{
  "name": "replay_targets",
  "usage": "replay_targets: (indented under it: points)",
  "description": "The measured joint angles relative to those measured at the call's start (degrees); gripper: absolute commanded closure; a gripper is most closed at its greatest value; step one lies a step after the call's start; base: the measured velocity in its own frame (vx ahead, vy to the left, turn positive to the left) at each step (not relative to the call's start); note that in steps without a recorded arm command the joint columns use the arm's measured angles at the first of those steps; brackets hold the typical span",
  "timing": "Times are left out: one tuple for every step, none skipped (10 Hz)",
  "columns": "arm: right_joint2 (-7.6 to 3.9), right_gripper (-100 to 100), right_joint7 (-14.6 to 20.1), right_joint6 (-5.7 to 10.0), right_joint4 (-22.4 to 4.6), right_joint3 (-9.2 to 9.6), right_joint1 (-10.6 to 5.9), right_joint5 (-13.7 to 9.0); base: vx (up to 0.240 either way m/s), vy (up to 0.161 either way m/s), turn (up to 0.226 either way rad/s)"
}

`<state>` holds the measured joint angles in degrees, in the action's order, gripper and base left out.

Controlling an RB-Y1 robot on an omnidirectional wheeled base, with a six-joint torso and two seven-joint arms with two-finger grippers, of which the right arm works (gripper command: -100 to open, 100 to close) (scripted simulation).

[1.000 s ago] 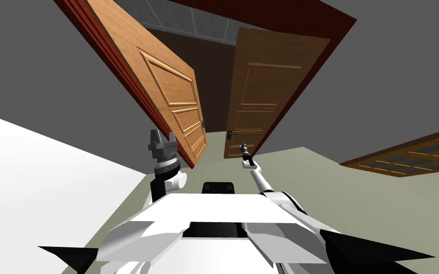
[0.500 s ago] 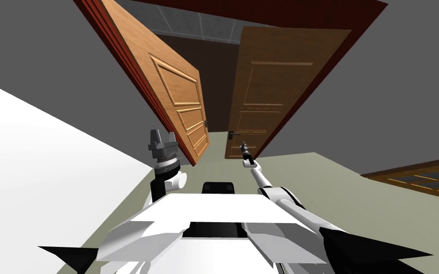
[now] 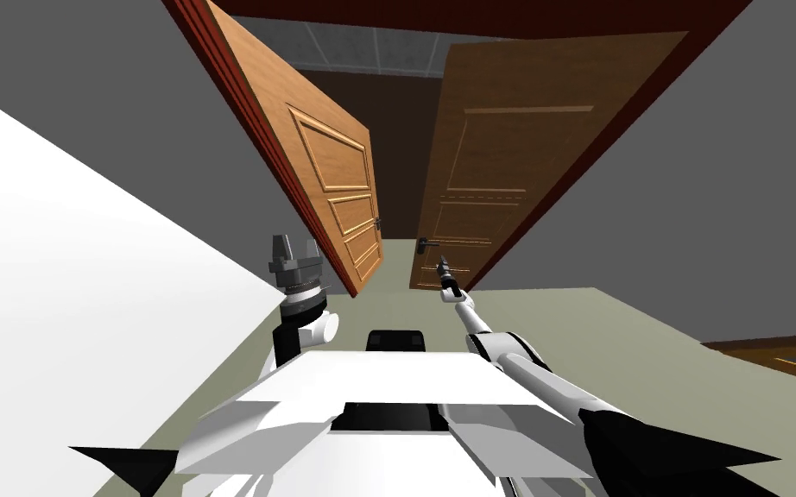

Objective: Push the door open

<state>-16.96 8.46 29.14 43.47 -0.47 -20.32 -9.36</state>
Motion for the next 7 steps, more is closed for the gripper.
replay_targets:
  points:
    - [-0.18,-100,0.2,0.28,-1.3,0.00,-0.73,0.0,-0.015,-0.069,0.153]
    - [-0.36,-100,0.4,0.55,-2.7,0.02,-1.46,-0.1,-0.031,-0.084,0.271]
    - [-0.60,-100,0.6,0.73,-4.7,-0.01,-2.55,-0.2,-0.029,-0.105,0.243]
    - [-0.84,-100,0.8,0.99,-6.6,0.00,-3.50,-0.3,-0.021,-0.106,0.242]
    - [-1.16,-100,1.1,1.02,-8.2,-0.01,-4.44,-0.4,-0.017,-0.111,0.182]
    - [-1.49,-100,1.4,0.94,-9.6,0.00,-5.26,-0.5,-0.007,-0.053,0.032]
    - [-1.53,-100,1.4,0.93,-9.8,0.00,-5.34,-0.5,0.103,-0.012,0.014]
